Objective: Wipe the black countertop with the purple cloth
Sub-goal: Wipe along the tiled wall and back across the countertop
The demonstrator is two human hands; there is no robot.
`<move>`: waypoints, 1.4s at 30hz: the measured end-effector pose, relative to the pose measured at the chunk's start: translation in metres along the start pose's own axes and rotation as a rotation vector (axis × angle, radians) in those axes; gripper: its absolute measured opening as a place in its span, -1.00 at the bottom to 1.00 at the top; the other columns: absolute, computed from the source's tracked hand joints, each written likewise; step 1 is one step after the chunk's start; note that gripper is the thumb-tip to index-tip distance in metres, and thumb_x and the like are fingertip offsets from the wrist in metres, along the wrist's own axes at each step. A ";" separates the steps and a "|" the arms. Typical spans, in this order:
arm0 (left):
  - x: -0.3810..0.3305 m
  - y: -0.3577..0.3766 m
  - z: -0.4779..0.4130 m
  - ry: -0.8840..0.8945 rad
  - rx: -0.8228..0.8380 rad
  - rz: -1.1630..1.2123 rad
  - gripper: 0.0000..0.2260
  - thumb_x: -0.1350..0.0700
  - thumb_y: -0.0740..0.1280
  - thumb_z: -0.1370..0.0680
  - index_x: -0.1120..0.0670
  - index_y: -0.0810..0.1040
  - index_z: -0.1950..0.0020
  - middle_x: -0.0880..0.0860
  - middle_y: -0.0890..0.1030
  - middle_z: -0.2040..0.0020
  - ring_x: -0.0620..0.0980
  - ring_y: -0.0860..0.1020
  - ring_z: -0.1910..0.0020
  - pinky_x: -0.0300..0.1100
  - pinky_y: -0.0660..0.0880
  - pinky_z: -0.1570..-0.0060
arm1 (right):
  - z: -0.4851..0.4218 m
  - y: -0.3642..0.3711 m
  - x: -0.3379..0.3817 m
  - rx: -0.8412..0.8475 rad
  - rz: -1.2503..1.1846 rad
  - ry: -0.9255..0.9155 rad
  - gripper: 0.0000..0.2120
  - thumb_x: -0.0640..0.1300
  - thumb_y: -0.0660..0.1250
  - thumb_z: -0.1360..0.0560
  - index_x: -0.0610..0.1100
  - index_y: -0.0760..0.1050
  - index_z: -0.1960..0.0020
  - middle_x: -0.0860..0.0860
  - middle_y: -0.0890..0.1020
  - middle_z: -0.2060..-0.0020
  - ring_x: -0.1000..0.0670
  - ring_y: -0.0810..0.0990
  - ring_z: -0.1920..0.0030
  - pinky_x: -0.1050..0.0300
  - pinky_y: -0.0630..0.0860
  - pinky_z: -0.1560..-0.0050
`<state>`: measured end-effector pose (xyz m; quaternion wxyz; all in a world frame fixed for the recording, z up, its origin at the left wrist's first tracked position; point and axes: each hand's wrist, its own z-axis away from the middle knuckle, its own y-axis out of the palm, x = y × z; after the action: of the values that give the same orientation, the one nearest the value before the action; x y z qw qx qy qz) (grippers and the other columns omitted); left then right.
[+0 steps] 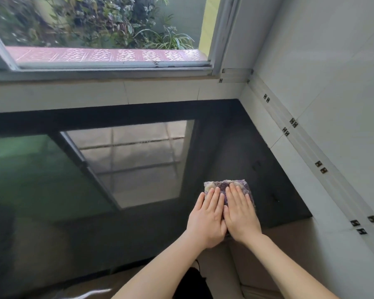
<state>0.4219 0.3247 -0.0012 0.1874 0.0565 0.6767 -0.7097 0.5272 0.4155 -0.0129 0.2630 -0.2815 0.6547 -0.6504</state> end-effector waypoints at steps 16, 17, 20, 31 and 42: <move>0.119 -0.026 0.118 -0.145 -0.008 -0.060 -0.46 -0.11 -0.16 -0.61 0.08 -0.20 -0.53 0.01 -0.25 -0.52 -0.06 -0.35 -0.47 -0.03 -0.36 -0.42 | 0.013 0.007 0.166 0.005 -0.080 -0.139 -0.42 0.02 -0.32 -0.62 -0.31 0.16 -0.43 -0.21 0.29 -0.42 -0.12 0.03 -0.47 -0.03 -0.05 -0.39; 0.124 -0.027 0.124 -0.154 -0.013 -0.062 -0.45 -0.12 -0.17 -0.61 0.08 -0.20 -0.53 0.01 -0.24 -0.53 -0.06 -0.34 -0.47 -0.03 -0.35 -0.43 | 0.013 0.007 0.173 0.011 -0.086 -0.147 -0.42 0.02 -0.32 -0.62 -0.31 0.15 -0.43 -0.21 0.28 -0.43 -0.08 0.00 -0.47 -0.03 -0.05 -0.39; 0.142 -0.031 0.142 -0.176 -0.022 -0.088 -0.45 -0.14 -0.21 -0.58 0.06 -0.25 -0.50 0.00 -0.28 -0.51 -0.07 -0.35 -0.46 -0.02 -0.36 -0.43 | 0.014 0.008 0.199 0.038 -0.099 -0.165 -0.40 0.02 -0.33 -0.62 -0.31 0.17 -0.43 -0.22 0.27 -0.43 -0.06 -0.04 -0.47 -0.05 -0.03 -0.39; 0.205 -0.035 0.199 -0.193 -0.141 -0.188 -0.47 -0.11 0.05 -0.58 0.14 0.20 -0.48 0.11 0.24 -0.49 0.03 0.06 -0.51 0.03 -0.03 -0.38 | 0.023 0.007 0.281 0.073 -0.146 -0.193 -0.45 0.00 -0.15 -0.59 -0.29 0.30 -0.40 -0.22 0.33 -0.41 -0.18 0.24 -0.43 -0.12 0.11 -0.32; 0.262 -0.043 0.262 -0.220 -0.177 -0.224 -0.41 -0.13 0.08 -0.55 0.13 0.16 -0.51 0.09 0.18 -0.52 -0.03 0.04 -0.51 0.07 -0.02 -0.40 | 0.035 0.001 0.355 0.208 -0.156 -0.355 -0.30 0.07 -0.48 -0.43 -0.25 -0.26 -0.49 -0.16 -0.35 -0.44 -0.10 -0.42 -0.43 -0.07 -0.40 -0.42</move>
<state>0.2105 0.0188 -0.0276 0.1843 -0.1141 0.7140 -0.6657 0.3020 0.1386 -0.0071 0.3503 -0.4129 0.5039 -0.6730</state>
